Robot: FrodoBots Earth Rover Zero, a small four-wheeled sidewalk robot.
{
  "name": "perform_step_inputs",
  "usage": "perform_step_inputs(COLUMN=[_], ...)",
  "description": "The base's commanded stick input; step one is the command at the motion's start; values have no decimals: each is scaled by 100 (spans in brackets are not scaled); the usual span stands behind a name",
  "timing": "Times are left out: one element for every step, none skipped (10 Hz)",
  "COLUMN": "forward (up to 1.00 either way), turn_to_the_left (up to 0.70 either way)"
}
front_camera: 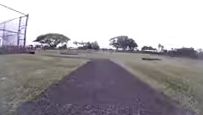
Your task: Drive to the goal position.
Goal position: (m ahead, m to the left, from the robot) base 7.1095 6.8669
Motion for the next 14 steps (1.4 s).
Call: perform_step_inputs(forward=[70,70,70,70,70,70,70,70,70,70,70,70,70,70], turn_to_the_left=[0,0,0,0,0,0,0,0,0,-11,-20,-24,-24,-17])
